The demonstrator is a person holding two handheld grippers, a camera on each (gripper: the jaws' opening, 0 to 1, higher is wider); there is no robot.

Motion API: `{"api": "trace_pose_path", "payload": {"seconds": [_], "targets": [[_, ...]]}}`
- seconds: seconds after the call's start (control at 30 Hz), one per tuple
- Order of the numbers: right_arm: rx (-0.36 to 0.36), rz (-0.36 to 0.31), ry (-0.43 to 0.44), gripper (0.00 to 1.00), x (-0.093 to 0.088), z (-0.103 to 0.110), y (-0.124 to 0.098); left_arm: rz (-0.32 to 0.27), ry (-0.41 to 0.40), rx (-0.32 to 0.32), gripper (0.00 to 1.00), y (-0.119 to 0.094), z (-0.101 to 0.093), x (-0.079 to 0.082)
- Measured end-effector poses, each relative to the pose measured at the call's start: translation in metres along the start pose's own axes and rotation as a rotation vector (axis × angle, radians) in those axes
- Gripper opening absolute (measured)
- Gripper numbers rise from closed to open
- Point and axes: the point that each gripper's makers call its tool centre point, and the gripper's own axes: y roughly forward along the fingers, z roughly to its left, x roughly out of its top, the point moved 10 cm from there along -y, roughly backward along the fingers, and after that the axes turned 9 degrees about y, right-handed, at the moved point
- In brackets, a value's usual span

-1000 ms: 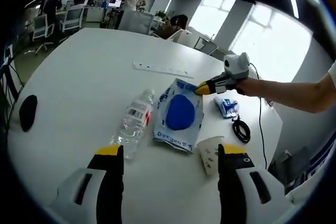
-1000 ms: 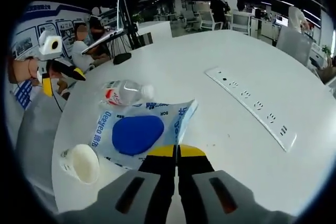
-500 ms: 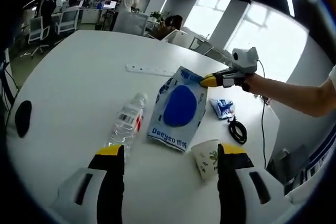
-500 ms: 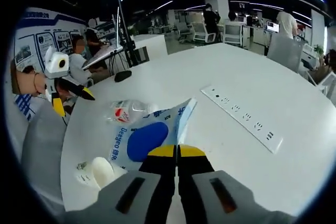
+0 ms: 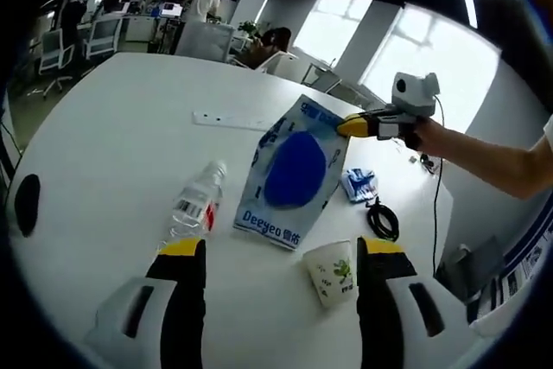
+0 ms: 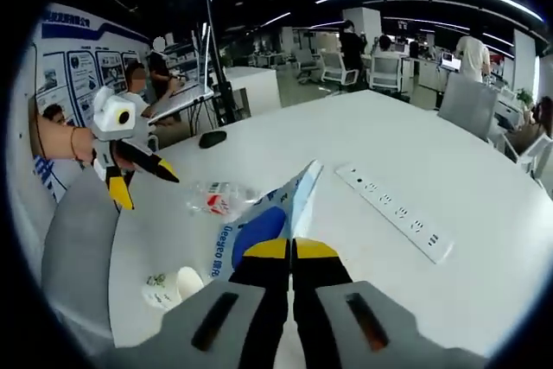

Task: Arrange the tabletop items into an orderly group along one side of the table until the central work area is clear of visible clutter.

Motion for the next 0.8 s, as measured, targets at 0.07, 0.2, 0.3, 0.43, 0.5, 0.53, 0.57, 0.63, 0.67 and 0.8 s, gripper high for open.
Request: {"api": "trace_pose_path", "payload": {"seconds": [0.07, 0.2, 0.3, 0.43, 0.5, 0.53, 0.57, 0.63, 0.67, 0.8], "targets": [[-0.003, -0.011, -0.008, 0.0, 0.003, 0.002, -0.005, -0.002, 0.002, -0.007, 0.72, 0.003, -0.002, 0.002], [-0.017, -0.035, -0.019, 0.0, 0.009, 0.004, -0.017, -0.013, -0.001, -0.022, 0.71, 0.008, -0.005, 0.006], [-0.027, -0.067, -0.032, 0.0, 0.017, 0.008, -0.032, -0.027, -0.004, -0.039, 0.71, 0.014, -0.009, 0.012], [-0.049, -0.11, -0.048, 0.0, 0.028, 0.013, -0.051, -0.04, -0.002, -0.064, 0.7, 0.024, -0.014, 0.021], [-0.055, -0.137, -0.047, 0.0, 0.033, 0.017, -0.062, -0.055, -0.011, -0.082, 0.7, 0.03, -0.018, 0.027], [-0.056, -0.142, -0.047, 0.0, 0.034, 0.017, -0.064, -0.059, -0.013, -0.088, 0.7, 0.033, -0.019, 0.03], [-0.064, -0.158, -0.049, 0.0, 0.037, 0.019, -0.07, -0.06, -0.009, -0.093, 0.69, 0.035, -0.021, 0.032], [-0.065, -0.19, -0.044, 0.0, 0.043, 0.024, -0.08, -0.065, -0.006, -0.102, 0.69, 0.041, -0.022, 0.037], [-0.067, -0.204, -0.046, 0.0, 0.046, 0.026, -0.084, -0.068, -0.008, -0.104, 0.68, 0.044, -0.023, 0.039], [-0.078, -0.25, -0.054, 0.0, 0.056, 0.037, -0.101, -0.093, -0.024, -0.122, 0.67, 0.051, -0.024, 0.052]]}}
